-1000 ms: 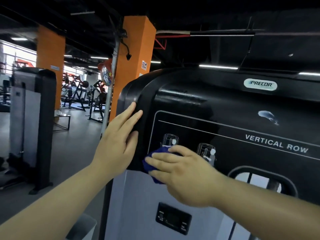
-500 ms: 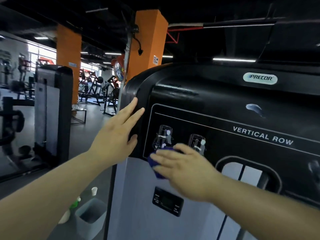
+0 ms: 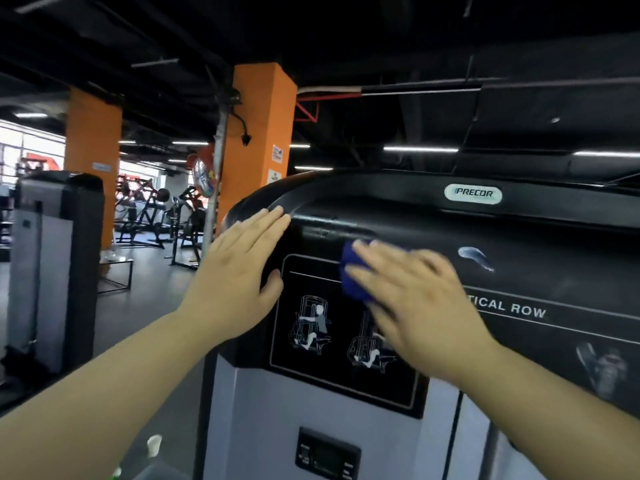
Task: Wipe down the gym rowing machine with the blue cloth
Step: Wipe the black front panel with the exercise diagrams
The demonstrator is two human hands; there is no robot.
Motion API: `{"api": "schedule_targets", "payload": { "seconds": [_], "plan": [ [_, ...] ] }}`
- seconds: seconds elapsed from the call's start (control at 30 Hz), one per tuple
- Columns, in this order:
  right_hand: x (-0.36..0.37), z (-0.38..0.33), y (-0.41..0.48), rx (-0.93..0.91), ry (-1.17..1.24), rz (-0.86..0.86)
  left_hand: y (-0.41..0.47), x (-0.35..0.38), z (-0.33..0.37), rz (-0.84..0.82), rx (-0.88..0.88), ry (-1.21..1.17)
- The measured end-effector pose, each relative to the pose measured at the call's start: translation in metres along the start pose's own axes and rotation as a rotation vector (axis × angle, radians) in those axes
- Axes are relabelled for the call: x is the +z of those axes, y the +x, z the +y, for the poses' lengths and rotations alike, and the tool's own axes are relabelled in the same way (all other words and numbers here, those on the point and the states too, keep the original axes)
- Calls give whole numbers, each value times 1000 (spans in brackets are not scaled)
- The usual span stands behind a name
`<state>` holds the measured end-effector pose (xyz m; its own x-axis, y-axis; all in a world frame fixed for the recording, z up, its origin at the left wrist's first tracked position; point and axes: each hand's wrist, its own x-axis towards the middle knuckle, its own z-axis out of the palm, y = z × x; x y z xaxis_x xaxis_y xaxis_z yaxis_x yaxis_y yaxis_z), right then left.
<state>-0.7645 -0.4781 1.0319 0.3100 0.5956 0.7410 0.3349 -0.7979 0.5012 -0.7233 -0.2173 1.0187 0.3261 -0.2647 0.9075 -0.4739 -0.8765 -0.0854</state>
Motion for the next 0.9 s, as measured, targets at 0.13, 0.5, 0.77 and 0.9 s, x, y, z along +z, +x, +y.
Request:
{"api": "schedule_targets", "payload": {
  "seconds": [0.13,0.5,0.77,0.9],
  "plan": [
    [-5,-15,41,343,-3,138,4,17,-4,93,50,-19],
    [-2,-28,43,140,-4,-114,5,28,-31,267,207,59],
    [-10,-17,13,301,-65,42,6,23,-9,261,73,88],
    [-6,-15,16,132,-56,-82,16,25,19,158,57,-74]
  ]
}}
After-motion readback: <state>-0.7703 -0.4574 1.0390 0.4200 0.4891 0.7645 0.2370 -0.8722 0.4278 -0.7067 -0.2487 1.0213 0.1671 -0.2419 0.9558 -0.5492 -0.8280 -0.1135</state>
